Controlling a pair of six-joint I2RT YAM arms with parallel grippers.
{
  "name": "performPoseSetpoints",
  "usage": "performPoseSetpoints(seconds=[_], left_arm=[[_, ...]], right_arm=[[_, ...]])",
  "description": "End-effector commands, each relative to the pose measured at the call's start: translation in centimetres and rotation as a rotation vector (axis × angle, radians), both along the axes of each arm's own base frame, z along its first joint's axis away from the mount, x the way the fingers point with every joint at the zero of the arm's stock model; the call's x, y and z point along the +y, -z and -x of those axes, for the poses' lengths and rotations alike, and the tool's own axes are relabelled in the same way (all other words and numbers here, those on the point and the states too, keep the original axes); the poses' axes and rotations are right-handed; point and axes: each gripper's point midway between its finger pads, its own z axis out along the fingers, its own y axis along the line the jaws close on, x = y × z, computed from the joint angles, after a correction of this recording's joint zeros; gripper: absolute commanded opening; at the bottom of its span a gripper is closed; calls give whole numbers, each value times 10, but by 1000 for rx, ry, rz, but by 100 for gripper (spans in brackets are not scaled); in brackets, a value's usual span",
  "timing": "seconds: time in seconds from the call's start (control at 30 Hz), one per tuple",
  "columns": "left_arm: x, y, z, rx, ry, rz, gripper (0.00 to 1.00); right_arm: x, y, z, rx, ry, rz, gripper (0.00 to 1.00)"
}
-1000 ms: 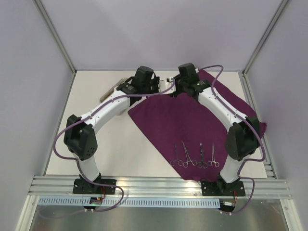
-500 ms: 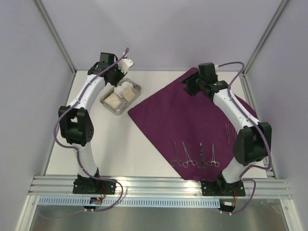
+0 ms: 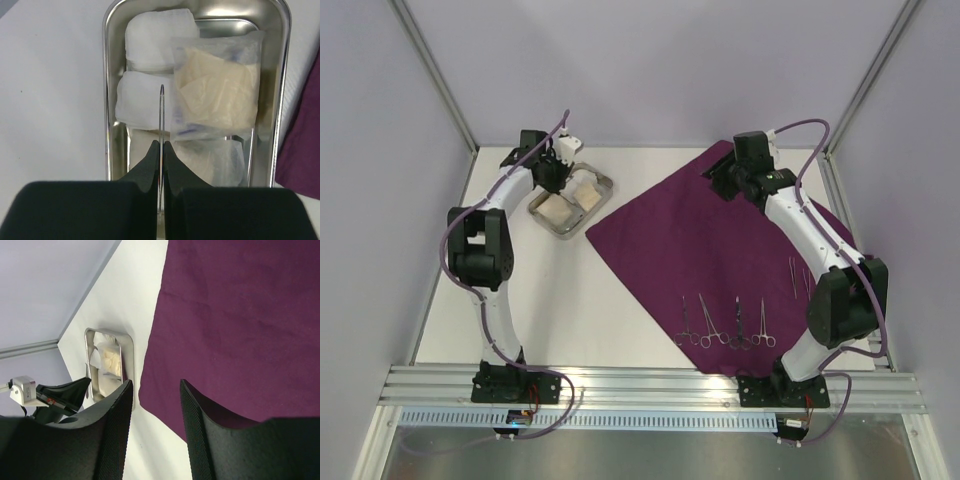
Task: Prepare the surgical pack
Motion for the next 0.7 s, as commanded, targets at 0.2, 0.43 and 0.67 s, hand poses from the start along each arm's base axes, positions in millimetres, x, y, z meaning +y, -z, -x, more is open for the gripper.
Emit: performPoseSetpoints(seconds=[0.2, 0.43, 0.67], left_arm=[[6, 12, -35, -52, -86, 100, 0], [17, 29, -36, 18, -180, 74, 0], [13, 42, -28, 83, -167, 86, 0]], right_arm=[[-12, 0, 1, -11, 6, 72, 44], [-15, 1, 2, -7, 7, 84, 44], [-19, 1, -2, -9, 12, 73, 44]])
